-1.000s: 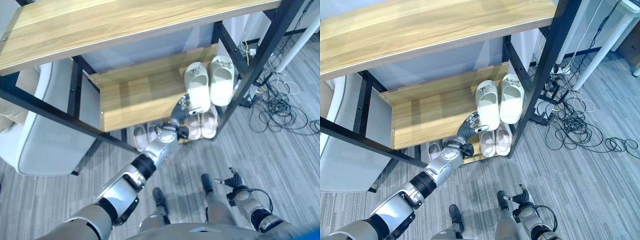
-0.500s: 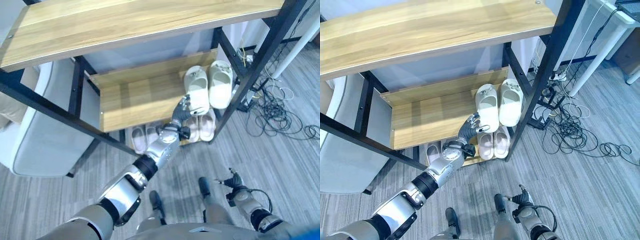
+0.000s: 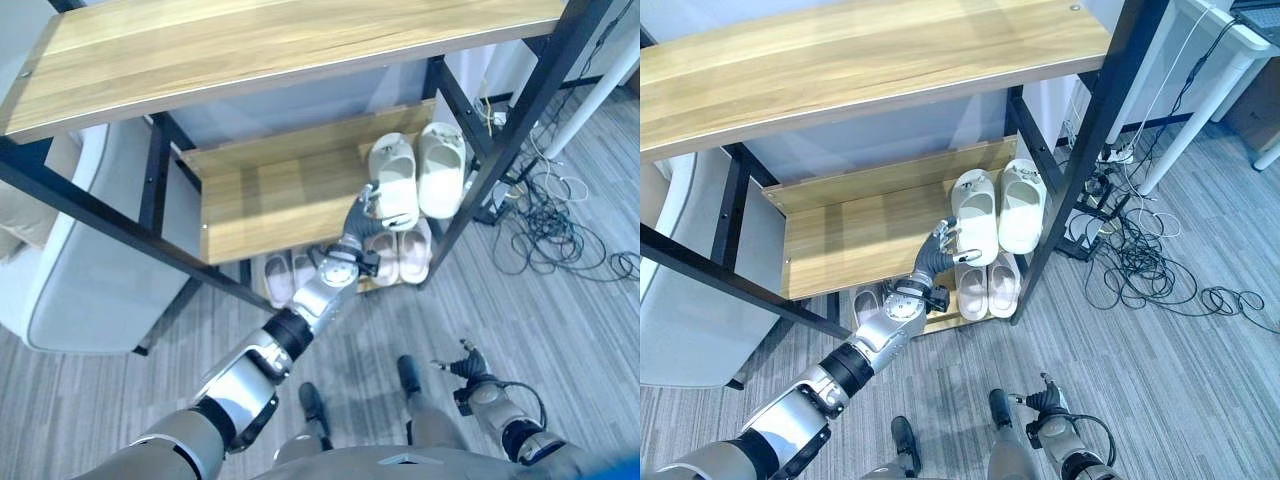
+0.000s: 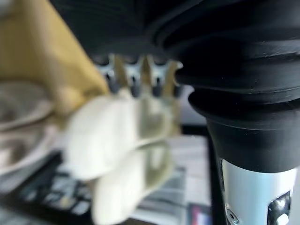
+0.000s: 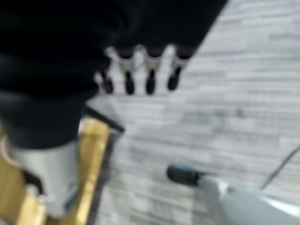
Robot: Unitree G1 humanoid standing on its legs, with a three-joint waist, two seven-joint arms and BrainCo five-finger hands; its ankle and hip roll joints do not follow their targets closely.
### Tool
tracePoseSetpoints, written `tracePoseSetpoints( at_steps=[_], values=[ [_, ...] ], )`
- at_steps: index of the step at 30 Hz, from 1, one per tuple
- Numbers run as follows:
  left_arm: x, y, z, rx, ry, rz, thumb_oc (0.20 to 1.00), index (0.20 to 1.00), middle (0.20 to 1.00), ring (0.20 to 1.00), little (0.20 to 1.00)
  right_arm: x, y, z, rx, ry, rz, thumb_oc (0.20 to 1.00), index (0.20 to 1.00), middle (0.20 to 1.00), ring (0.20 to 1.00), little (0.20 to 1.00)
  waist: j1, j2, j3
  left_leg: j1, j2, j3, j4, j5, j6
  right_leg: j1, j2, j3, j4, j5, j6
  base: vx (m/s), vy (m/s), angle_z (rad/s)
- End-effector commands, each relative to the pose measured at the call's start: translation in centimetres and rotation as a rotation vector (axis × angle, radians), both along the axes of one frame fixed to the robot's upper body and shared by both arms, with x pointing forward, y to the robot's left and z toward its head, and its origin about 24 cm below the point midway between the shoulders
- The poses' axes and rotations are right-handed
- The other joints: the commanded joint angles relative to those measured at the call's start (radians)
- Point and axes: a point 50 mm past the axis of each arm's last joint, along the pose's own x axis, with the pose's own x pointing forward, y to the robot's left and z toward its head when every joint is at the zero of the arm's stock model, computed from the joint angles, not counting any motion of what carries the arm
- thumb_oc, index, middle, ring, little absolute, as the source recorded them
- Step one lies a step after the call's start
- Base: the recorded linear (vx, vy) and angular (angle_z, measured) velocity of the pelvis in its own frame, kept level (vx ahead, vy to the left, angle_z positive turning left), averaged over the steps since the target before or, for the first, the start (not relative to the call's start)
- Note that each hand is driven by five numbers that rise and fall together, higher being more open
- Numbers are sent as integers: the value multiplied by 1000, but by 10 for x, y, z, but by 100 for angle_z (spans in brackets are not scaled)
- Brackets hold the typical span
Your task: Arrange the slippers neatly on the shoe rack.
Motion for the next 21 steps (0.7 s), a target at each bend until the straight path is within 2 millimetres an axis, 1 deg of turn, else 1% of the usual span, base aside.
tracePoseSetpoints(
  at_steps=[1, 2, 4, 9, 12, 15, 17, 20, 21],
  values=[
    [3, -3, 44, -11, -239, 6, 1000, 1000, 1000, 1000, 1000, 16, -4, 11, 0, -82, 2, 1000, 1000, 1000, 1000, 1000, 33, 35, 70, -38, 52, -137, 12, -12, -56, -68, -39, -74, 70, -103, 32, 0, 0, 0],
    [3, -3, 44, -11, -239, 6, 1000, 1000, 1000, 1000, 1000, 16, -4, 10, 0, -81, 2, 1000, 1000, 1000, 1000, 1000, 33, 35, 70, -38, 51, -137, 12, -12, -56, -68, -39, -74, 70, -104, 32, -34, -27, 0],
    [-6, 6, 50, 20, -320, 2, 1000, 1000, 1000, 1000, 1000, 16, -2, 11, 8, -95, 0, 1000, 1000, 1000, 1000, 1000, 43, 28, 78, -43, 52, -141, 12, -11, -55, -70, -39, -77, 71, -102, 33, -48, -30, 0],
    [-12, 14, 43, 8, -307, 10, 1000, 1000, 1000, 1000, 1000, 15, 0, 10, 13, -94, -1, 1000, 1000, 1000, 1000, 1000, 51, 25, 80, -41, 52, -142, 12, -10, -53, -65, -39, -79, 72, -103, 32, -7, -3, 0],
    [-16, 25, 35, -34, -273, 33, 1000, 1000, 1000, 1000, 1000, 14, 0, 9, 18, -90, -6, 1000, 1000, 1000, 1000, 1000, 57, 22, 76, -33, 53, -145, 12, -10, -54, -52, -39, -81, 74, -105, 31, 0, 0, 0],
    [-28, 49, 32, -93, -271, 29, 1000, 1000, 1000, 1000, 1000, 12, 0, 8, 35, -85, -27, 1000, 1000, 1000, 1000, 1000, 70, 18, 68, -14, 51, -148, 12, -13, -54, -26, -41, -87, 77, -109, 33, 12, -5, 0],
    [-37, 66, 23, -130, -242, 17, 1000, 1000, 1000, 1000, 1000, 8, -2, 6, 46, -72, -51, 1000, 1000, 1000, 1000, 1000, 81, 19, 59, 2, 49, -151, 12, -16, -53, -6, -43, -93, 76, -113, 34, 40, -9, 3],
    [-56, 91, 2, -208, -139, -12, 1000, 1000, 1000, 1000, 1000, 0, -6, 1, 52, -36, -71, 1000, 1000, 1000, 1000, 1000, 99, 26, 48, 19, 48, -151, 12, -20, -53, 21, -42, -98, 70, -118, 34, 31, 1, 25],
    [-66, 103, -14, -247, -63, -9, 1000, 1000, 1000, 1000, 1000, -8, -9, -3, 53, -4, -78, 1000, 1000, 1000, 1000, 1000, 108, 31, 41, 29, 48, -153, 12, -21, -52, 35, -41, -100, 67, -120, 34, 48, -3, 12]
  ],
)
